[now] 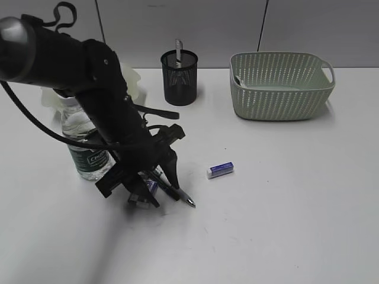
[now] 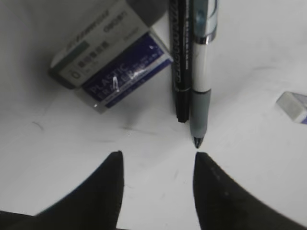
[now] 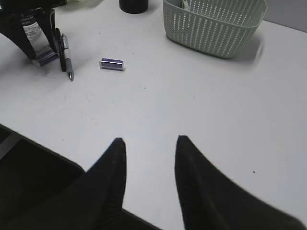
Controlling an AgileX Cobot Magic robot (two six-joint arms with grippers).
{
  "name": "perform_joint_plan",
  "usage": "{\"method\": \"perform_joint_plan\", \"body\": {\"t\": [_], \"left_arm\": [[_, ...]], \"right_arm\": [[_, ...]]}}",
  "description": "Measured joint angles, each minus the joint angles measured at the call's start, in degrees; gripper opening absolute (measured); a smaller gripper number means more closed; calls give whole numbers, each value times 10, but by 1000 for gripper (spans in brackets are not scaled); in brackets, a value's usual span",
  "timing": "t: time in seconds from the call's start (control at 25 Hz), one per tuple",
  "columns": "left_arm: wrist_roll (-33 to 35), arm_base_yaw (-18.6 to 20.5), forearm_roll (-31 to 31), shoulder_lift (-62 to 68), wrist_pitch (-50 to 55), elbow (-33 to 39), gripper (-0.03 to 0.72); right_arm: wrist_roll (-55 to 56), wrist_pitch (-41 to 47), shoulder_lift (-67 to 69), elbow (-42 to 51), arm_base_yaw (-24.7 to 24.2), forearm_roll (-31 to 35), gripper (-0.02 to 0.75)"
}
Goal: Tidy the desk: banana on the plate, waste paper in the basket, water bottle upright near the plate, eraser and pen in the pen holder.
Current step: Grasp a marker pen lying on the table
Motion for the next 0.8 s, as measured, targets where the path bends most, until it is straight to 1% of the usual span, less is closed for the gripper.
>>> {"method": "perform_joint_plan", "body": {"t": [0.12, 0.32, 0.44, 0.64, 0.8], "left_arm": [[-1, -9, 2, 6, -14, 0, 330], [-1, -27, 6, 10, -74, 0, 323], [-1, -36, 22, 10, -92, 0, 323], [-4, -44, 64, 10, -93, 0, 311], [-30, -65, 125, -2, -92, 0, 279]], "right_arm": [[0, 0, 0, 0, 0, 0, 288], [0, 0, 0, 0, 0, 0, 288], [0, 0, 0, 0, 0, 0, 288], [0, 0, 0, 0, 0, 0, 288], [0, 0, 0, 0, 0, 0, 288]]}}
